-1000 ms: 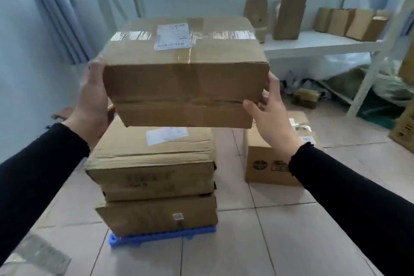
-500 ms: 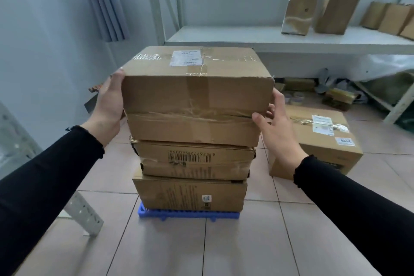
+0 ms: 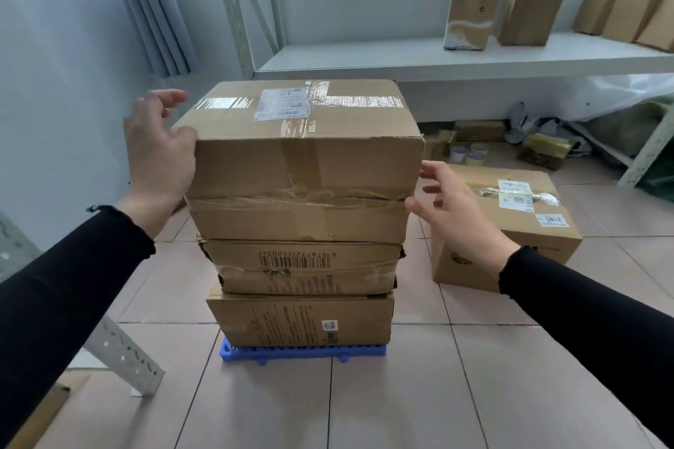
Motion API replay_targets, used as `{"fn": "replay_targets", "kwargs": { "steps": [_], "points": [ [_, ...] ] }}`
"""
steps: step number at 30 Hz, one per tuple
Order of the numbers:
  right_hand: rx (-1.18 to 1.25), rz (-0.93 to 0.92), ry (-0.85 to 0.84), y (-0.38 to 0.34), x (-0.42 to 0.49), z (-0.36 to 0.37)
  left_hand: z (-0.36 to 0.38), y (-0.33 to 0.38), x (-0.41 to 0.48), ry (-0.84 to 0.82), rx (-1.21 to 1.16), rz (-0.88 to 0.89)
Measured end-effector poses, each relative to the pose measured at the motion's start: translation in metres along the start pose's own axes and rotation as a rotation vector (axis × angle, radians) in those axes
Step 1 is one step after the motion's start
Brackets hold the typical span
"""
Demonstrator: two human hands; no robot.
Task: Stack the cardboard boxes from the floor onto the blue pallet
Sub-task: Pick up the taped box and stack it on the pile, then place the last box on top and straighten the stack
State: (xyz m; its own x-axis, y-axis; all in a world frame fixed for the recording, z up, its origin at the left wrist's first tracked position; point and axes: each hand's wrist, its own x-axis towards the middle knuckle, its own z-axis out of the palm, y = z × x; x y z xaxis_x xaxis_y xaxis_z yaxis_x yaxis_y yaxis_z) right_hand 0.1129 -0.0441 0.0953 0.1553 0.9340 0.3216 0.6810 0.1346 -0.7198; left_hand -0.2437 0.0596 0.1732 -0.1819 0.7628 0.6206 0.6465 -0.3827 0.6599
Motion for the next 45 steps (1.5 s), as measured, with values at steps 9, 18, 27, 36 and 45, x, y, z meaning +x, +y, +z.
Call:
{"fn": "replay_targets", "kwargs": {
  "steps": [9, 18, 27, 36, 45],
  "points": [
    [-0.548, 0.072, -0.077, 0.059, 0.007, -0.120, 0.090, 0.167, -0.012, -0.609, 0.370, 0.477],
    [-0.717, 0.253, -0.035, 0.156, -0.008, -0.208, 0.248, 0.263, -0.084, -0.825, 0.445, 0.709],
    [-0.613, 0.466, -0.127, 0.290, -0.032, -0.199, 0.386, 0.203, -0.161, -1.038, 0.551, 0.483],
    [-0.258, 0.647, -0.201, 0.385, -0.032, -0.137, 0.445, 0.133, -0.192, -0.963, 0.104, -0.258],
    [0.376, 0.747, -0.024, 0.400, -0.024, -0.101, 0.475, 0.100, -0.197, -0.947, -0.290, -0.797]
  ]
}}
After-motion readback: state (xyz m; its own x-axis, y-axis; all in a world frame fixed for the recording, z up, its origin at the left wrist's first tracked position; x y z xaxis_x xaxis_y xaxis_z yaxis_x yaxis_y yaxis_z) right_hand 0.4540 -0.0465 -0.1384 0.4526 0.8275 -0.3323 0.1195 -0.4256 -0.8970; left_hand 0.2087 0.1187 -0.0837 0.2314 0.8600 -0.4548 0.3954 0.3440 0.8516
